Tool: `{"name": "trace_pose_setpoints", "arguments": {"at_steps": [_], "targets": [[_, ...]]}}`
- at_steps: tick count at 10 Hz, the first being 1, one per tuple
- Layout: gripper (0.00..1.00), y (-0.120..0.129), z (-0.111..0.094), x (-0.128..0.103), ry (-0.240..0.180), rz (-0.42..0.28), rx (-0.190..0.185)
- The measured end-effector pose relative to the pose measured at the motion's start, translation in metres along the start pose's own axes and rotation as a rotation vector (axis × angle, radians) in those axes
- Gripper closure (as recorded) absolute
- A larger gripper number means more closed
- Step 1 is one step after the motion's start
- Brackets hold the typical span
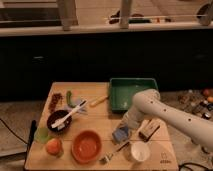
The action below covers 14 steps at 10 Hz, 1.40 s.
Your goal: Place sponge in table surface
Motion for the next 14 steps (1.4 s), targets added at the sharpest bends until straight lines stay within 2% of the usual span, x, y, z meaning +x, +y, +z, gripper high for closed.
{"name": "trace_pose_setpoints", "arguments": {"at_steps": [8,14], "targets": [[0.20,-0.022,-0.010,-0.005,0.021,-0.044,0.003],[0.20,-0.022,-0.047,-0.004,0.073,-0.070,0.078]]}}
